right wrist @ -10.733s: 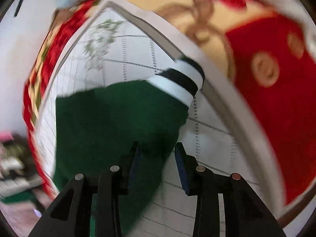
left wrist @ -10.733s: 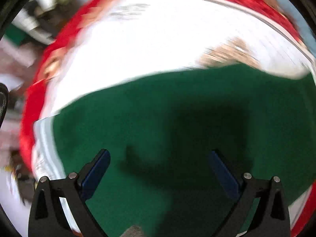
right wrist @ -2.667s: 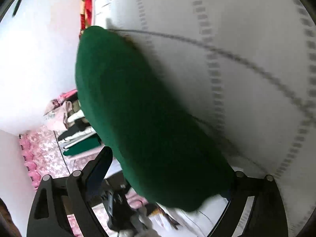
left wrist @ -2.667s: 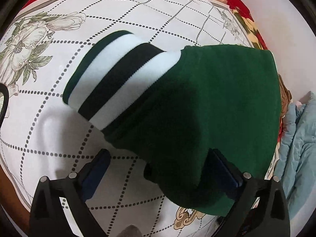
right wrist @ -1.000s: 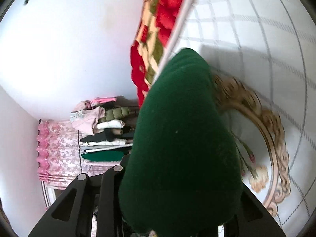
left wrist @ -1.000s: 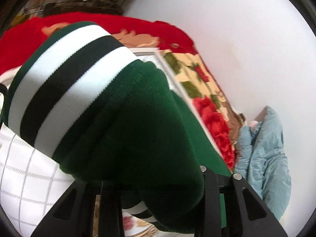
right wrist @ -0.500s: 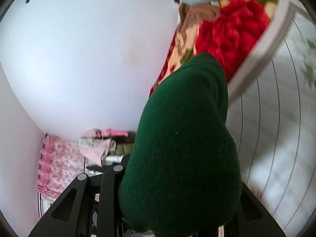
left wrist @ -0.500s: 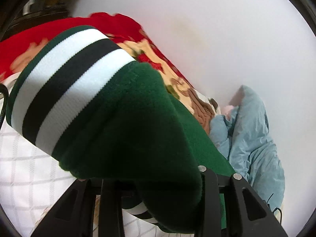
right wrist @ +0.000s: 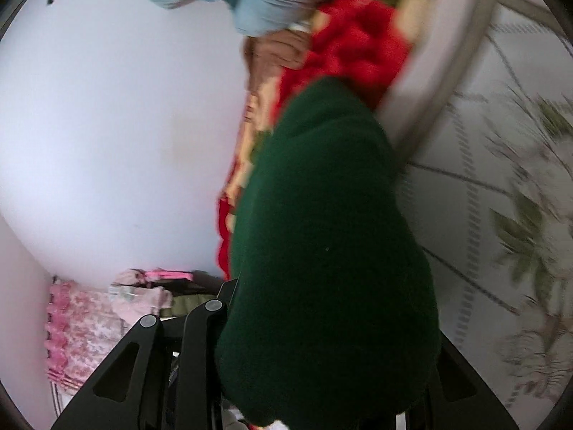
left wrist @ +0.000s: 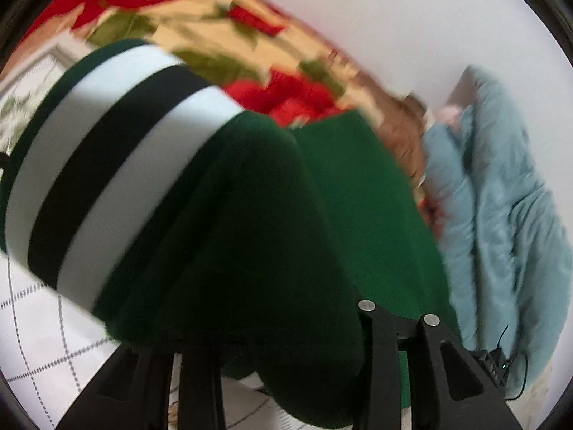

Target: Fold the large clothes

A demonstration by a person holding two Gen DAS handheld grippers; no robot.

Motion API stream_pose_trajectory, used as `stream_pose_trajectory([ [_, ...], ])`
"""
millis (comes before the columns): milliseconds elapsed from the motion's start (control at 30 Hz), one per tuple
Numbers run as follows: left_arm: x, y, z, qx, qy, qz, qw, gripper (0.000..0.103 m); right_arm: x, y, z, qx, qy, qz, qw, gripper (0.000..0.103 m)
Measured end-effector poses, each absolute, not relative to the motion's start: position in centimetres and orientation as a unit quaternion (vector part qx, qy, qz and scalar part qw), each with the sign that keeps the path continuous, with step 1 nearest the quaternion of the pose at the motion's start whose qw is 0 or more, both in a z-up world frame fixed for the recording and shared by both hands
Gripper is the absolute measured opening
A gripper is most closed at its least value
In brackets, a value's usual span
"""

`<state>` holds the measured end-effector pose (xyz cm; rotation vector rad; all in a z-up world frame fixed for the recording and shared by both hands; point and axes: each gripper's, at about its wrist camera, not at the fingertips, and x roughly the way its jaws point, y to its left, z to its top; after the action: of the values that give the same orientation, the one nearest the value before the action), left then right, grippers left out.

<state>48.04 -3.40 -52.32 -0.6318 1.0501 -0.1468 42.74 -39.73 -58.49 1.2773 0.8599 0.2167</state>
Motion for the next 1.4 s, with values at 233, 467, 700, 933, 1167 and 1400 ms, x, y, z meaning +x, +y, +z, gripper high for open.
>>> stream_pose_trajectory([
  [233, 46.2, -2.7, -53.5, -0.259, 0.55, -0.065, 0.791, 0.054, 41.2, -39.9, -60.7, 0.542, 0.488, 0.046, 0.683, 0.061],
  [467, 42.4, -3.5, -49.3, -0.115, 0.576, -0.036, 0.809, 0.097, 40.9, -38.1, -53.6, 0.346, 0.576, -0.032, 0.74, 0.075],
  [700, 36.8, -5.7, -41.6, 0.016, 0.539, -0.01, 0.842, 0.101, 38.3, -32.2, -44.1, 0.108, 0.597, -0.106, 0.787, 0.103],
  [933, 32.6, -6.2, -31.6, 0.021, 0.512, -0.021, 0.859, 0.102, 33.7, -29.3, -31.6, 0.026, 0.549, -0.137, 0.824, 0.103],
  [1167, 27.1, -5.2, -21.0, 0.02, 0.485, -0.007, 0.874, 0.102, 25.8, -27.5, -18.5, 0.021, 0.516, -0.152, 0.843, 0.103],
  [1400, 20.4, -4.3, -11.6, 0.022, 0.462, -0.018, 0.887, 0.102, 17.9, -25.4, -6.9, 0.018, 0.489, -0.149, 0.86, 0.103],
])
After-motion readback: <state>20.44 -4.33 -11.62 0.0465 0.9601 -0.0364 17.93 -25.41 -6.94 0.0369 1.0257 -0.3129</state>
